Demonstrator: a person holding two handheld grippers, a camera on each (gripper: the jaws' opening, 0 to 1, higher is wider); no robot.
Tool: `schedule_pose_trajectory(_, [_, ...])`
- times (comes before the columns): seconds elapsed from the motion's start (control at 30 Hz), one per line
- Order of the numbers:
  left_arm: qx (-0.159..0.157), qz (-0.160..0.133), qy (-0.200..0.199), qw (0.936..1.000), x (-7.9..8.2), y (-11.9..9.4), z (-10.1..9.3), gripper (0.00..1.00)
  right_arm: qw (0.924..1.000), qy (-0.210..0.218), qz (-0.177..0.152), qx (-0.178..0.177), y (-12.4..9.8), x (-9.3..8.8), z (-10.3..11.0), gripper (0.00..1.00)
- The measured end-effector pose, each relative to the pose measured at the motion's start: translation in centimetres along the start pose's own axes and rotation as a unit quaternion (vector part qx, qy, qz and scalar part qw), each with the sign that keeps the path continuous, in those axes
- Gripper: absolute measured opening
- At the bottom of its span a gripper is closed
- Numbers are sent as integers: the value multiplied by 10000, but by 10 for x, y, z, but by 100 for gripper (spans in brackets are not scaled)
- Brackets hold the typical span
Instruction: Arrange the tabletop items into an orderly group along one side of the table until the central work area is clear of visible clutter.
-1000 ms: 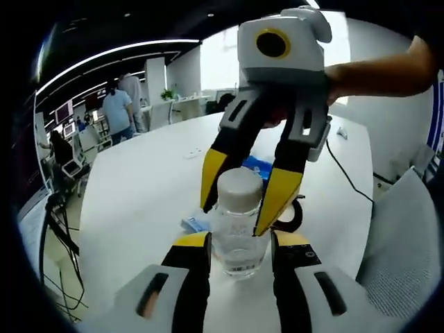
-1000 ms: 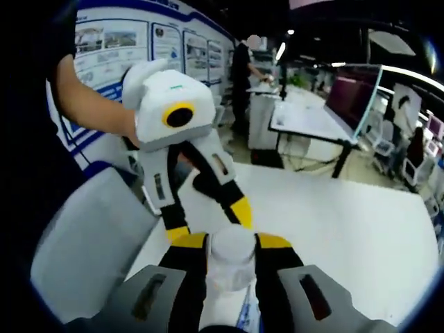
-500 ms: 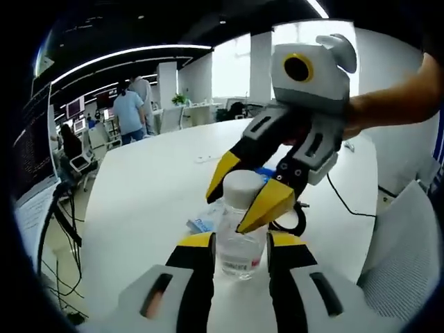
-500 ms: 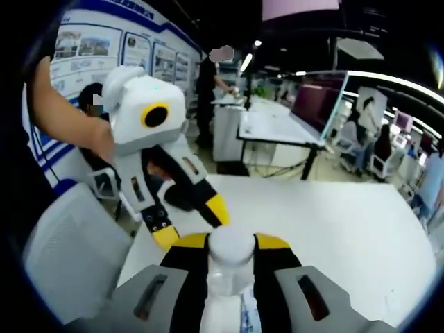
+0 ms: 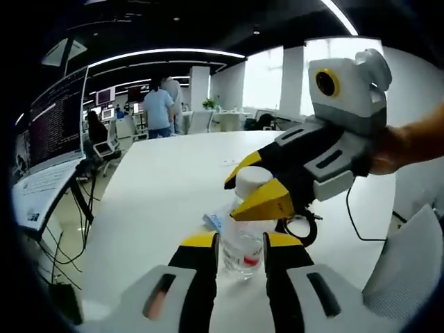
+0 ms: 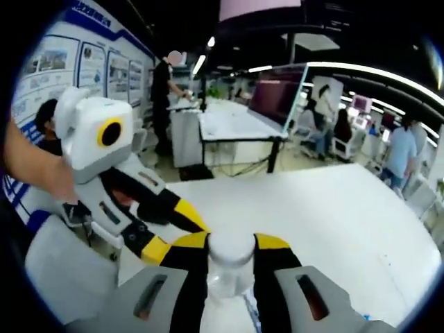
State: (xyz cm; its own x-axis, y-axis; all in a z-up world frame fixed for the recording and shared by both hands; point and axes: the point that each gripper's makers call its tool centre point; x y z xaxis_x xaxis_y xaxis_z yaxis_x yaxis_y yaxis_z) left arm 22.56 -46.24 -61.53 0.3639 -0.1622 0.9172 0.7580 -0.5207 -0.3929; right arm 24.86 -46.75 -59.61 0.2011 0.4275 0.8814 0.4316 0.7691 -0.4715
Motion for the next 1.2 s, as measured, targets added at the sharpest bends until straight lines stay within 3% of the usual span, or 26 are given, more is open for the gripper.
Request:
schedule_pose_trajectory(0.1, [112, -309, -362, 9988, 5, -4, 2, 26, 9998, 115, -39, -181, 0, 0, -1, 21])
schedule_pose_trajectory(0.3, [252, -249, -509, 9981, -6, -11, 1, 29, 9983, 318, -54, -483, 0, -1, -1, 21])
schedule_pose_trajectory(0.53, [254, -207, -575, 9978, -13, -18, -12, 33, 9986, 322, -24, -408, 0, -6, -1, 22])
schedule_pose_trajectory(0.63, [262, -252, -514, 9980, -12, -24, -18, 34, 9983, 534, -212, -109, 0, -5, 4, 22])
schedule_pose_trajectory(0.83, [242, -320, -483, 9980, -8, -36, -30, 35, 9990, 386, -209, 75, -1, -8, 7, 26])
schedule_pose_trajectory(1.07, [446, -422, -558, 9966, -3, -59, -35, 40, 9994, 25, -55, 348, 2, -13, 15, 36])
schedule_pose_trajectory(1.2, [581, -483, -631, 9951, -6, -74, -40, 41, 9971, -605, 207, 424, 2, -24, 20, 42])
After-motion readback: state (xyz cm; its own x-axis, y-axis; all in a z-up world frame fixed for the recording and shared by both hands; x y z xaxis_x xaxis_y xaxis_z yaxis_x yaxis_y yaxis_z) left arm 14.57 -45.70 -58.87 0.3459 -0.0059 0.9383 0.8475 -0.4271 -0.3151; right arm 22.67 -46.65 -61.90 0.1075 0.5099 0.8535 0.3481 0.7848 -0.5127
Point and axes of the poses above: the point that each gripper's makers call its tool centre point, and the gripper's own axes: y roughly forward along the fingers, z roughly to its left, x roughly out of its top, and after that the axes turned 2 degrees about y, right-handed
